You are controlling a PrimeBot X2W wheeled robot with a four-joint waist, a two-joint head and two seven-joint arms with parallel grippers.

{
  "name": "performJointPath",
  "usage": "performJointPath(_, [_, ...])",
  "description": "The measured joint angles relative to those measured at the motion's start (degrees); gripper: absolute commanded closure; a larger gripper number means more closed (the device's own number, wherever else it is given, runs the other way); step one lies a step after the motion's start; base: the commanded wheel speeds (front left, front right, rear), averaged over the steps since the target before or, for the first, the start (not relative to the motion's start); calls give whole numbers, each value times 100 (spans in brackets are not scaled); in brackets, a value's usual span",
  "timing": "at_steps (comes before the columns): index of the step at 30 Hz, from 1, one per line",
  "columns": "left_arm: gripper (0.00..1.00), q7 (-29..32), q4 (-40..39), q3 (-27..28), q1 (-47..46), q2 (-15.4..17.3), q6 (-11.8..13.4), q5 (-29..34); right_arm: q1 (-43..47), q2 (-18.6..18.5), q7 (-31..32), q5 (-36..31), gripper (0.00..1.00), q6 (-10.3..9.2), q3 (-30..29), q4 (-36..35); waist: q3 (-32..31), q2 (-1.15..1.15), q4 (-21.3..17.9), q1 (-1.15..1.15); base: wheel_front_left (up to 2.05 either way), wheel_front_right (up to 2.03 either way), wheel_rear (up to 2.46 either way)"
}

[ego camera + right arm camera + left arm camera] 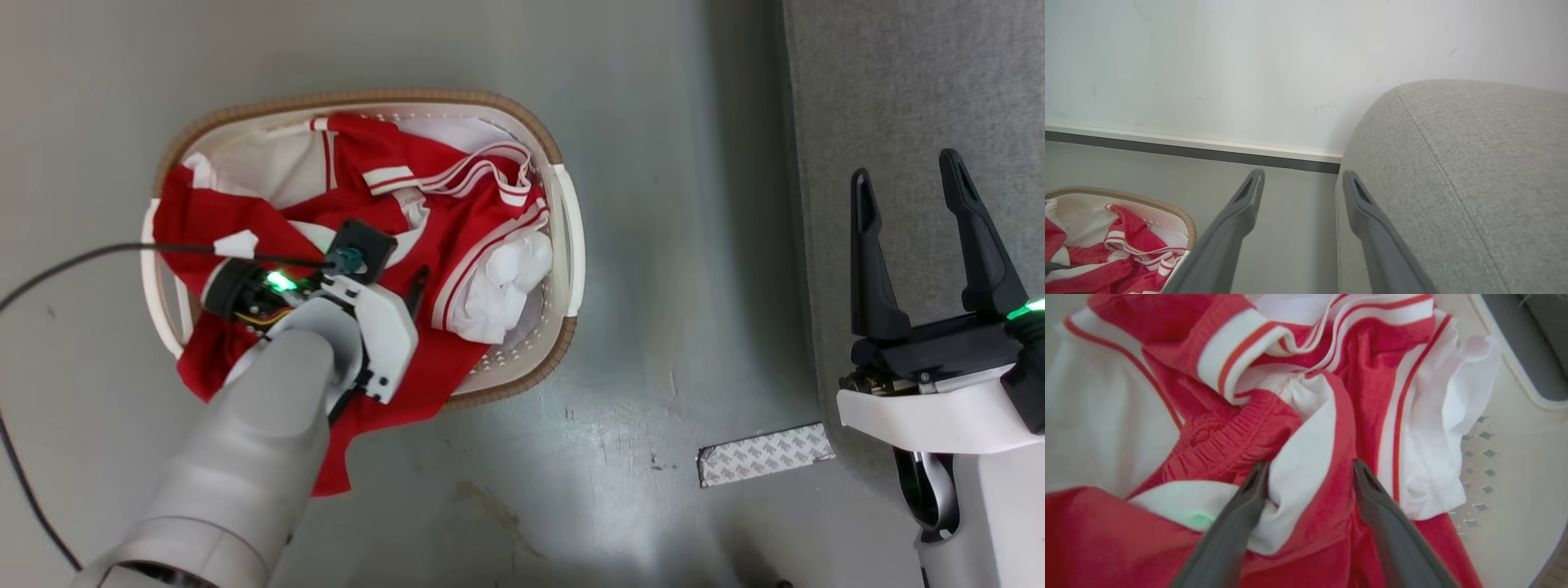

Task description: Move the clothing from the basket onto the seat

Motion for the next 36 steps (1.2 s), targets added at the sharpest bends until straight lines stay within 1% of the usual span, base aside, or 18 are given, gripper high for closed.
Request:
performJointPath(2, [2, 19, 38, -159, -24, 47, 1, -37, -25, 0, 0, -7, 0, 0, 12, -25, 64, 0, -12, 0, 0, 0, 0])
performJointPath(3, [53, 18, 49, -237, -41, 54, 0, -62, -41, 1, 0, -11, 0, 0, 15, -38, 94, 0, -20, 0, 0, 0, 0])
performJointPath(4, [100, 16, 56, -319, -67, 53, 0, -80, -50, 0, 0, -12, 0, 0, 13, -51, 122, 0, -26, 0, 0, 0, 0])
performJointPath(7, [100, -85, 55, -469, -104, 47, 0, -278, -51, 0, 0, -36, 0, 0, -1, -56, 148, 0, -19, 0, 0, 0, 0])
performJointPath(11, [100, -347, -49, -492, -104, 48, 0, -594, -49, 0, 0, -36, 0, 0, 5, -4, 22, 0, 34, 0, 0, 0, 0])
performJointPath(18, [100, -564, -520, -296, 310, 93, 0, -1151, 8, 2, 0, -2, 0, 0, 172, 203, -541, 0, 175, -1, 0, 0, 0])
performJointPath(22, [100, -576, -1310, 3, 691, 261, 3, -1360, 157, 2, 1, 11, 0, 0, 282, 367, -1025, 0, 281, -1, 0, 0, 0])
performJointPath(26, [100, -577, -2012, 236, 1352, 397, 59, -1424, 387, 3, 1, 57, 0, 0, 366, 535, -1597, 0, 388, -1, 0, 0, 0])
performJointPath(36, [100, -577, -3435, 609, 2575, 660, 304, -1472, 1054, 4, 0, 152, 0, 0, 541, 806, -3052, 0, 656, -3, 0, 0, 0])
